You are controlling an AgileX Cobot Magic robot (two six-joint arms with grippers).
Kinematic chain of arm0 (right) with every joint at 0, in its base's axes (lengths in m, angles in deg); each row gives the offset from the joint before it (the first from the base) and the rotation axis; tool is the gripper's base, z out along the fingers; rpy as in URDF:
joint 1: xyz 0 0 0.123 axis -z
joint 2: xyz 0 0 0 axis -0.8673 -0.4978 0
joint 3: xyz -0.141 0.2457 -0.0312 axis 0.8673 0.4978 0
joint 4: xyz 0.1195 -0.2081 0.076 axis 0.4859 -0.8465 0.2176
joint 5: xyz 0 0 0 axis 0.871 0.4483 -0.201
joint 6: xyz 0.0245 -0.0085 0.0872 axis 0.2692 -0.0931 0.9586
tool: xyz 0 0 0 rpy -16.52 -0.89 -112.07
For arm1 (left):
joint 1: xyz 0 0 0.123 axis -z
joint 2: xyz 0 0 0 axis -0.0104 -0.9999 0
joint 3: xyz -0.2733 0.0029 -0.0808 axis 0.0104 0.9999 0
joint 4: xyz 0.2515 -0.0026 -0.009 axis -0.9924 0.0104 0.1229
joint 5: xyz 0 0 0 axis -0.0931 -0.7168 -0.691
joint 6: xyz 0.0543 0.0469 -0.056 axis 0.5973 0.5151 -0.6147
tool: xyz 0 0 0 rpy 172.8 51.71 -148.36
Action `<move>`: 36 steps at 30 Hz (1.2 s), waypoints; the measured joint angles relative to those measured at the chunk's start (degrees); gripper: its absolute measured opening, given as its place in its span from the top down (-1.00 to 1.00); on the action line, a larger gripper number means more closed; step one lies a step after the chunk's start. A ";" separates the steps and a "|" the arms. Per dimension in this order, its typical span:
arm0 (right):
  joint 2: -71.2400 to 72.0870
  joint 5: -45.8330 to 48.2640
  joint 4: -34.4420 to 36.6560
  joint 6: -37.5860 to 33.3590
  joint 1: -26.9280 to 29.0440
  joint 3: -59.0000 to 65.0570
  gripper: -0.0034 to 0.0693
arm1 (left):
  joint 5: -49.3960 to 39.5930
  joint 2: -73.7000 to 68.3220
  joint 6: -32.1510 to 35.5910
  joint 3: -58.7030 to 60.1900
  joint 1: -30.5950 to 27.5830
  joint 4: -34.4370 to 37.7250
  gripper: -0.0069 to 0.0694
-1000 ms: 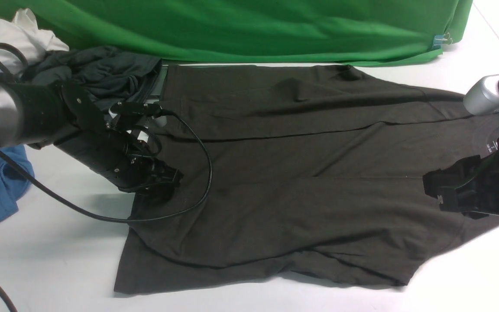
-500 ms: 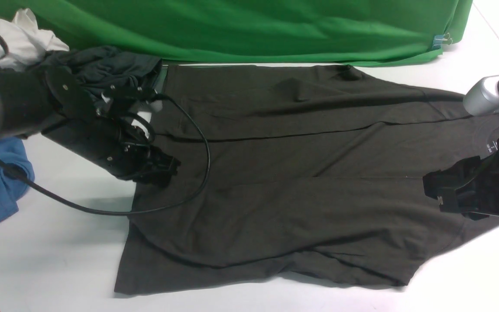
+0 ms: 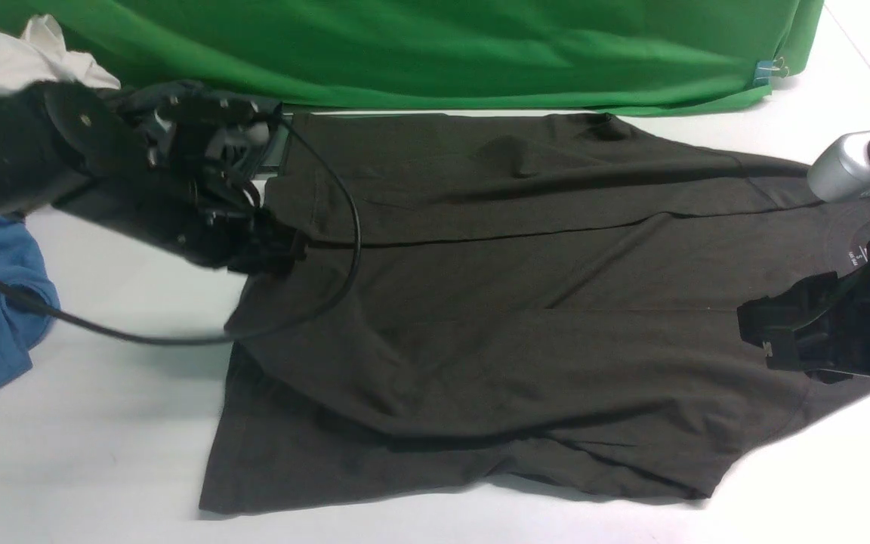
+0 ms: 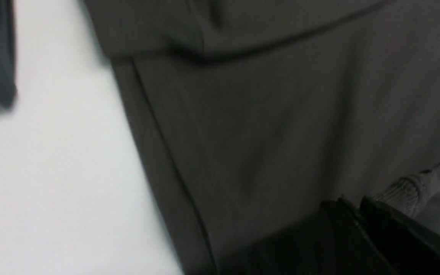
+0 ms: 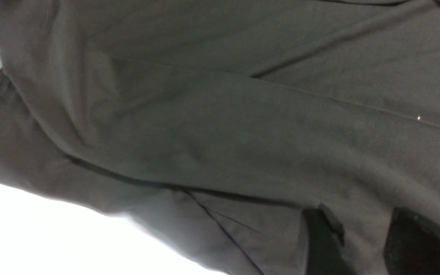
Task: Fold a long-sleeved shirt on a white desktop.
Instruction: 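Fold the left side of the black T-shirt inward over its body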
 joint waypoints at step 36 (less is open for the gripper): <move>0.00 -0.61 0.00 0.02 0.00 0.00 0.24 | -1.84 1.44 4.33 -15.15 0.00 1.16 0.70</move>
